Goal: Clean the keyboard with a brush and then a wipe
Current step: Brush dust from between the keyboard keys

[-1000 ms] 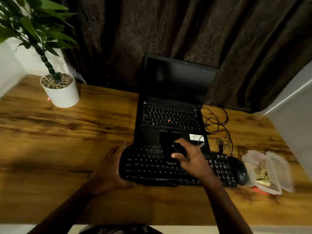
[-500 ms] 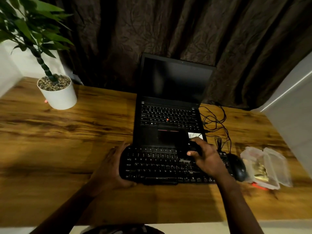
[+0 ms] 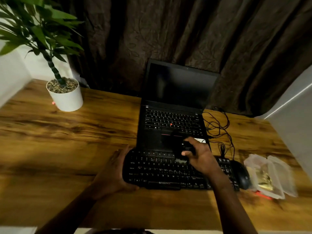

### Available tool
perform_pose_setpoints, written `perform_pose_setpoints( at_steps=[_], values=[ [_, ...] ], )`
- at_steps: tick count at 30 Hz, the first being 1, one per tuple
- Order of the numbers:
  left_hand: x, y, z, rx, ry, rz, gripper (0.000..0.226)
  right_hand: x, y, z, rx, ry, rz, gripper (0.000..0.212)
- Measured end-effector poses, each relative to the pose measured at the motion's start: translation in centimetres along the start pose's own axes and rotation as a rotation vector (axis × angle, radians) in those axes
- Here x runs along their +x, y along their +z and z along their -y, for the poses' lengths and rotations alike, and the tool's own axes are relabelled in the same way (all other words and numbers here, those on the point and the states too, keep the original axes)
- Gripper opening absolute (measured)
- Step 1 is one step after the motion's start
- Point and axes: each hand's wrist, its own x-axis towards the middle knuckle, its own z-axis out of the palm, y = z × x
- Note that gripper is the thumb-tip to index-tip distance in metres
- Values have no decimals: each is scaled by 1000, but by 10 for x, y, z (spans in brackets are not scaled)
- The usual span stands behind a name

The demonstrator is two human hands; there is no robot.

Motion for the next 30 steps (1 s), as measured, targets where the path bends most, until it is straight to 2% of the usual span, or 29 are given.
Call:
perform_pose_setpoints(
  at_steps=[9, 15, 18, 22, 26, 30],
  values=[
    [-1, 0, 0, -13, -57, 25, 151, 18, 47, 55, 154, -160, 92, 29],
    [-2, -2, -3, -10, -53, 24, 150, 17, 26, 30, 23, -25, 118, 37],
    [-1, -1, -2, -13, -72, 31, 153, 16, 36, 38, -32, -35, 129, 40],
    [0, -2, -5, -7, -47, 28, 151, 18, 57, 69, 39, -166, 110, 30],
    [0, -5, -8, -24, -39, 38, 148, 21, 67, 77, 173, -149, 127, 30],
    [0, -2, -1, -31, -65, 49, 156, 22, 45, 55, 149, -108, 107, 32]
  ],
)
